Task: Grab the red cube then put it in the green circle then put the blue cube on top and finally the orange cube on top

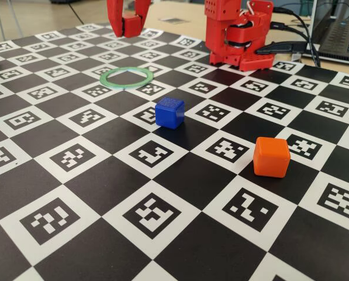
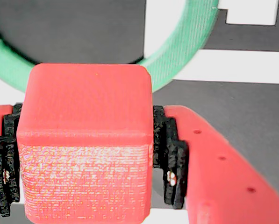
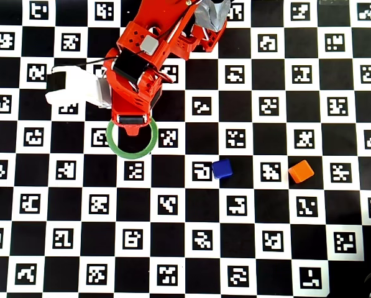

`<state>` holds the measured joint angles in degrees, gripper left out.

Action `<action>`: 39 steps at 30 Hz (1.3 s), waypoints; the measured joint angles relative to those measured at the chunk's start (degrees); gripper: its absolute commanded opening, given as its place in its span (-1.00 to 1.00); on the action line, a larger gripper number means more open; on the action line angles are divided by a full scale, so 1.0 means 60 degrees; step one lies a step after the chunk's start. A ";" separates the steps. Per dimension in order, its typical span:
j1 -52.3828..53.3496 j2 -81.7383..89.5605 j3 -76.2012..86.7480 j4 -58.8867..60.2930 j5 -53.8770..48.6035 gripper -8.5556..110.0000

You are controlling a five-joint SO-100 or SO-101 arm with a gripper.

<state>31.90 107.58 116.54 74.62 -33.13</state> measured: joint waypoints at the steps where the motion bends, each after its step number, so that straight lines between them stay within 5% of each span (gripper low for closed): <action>1: -0.0029 0.0000 0.0117 -0.0117 0.0029 -0.82; 39: 0.0190 -0.1582 0.0513 -0.1699 0.0498 -0.82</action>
<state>33.05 98.09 119.62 64.42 -30.15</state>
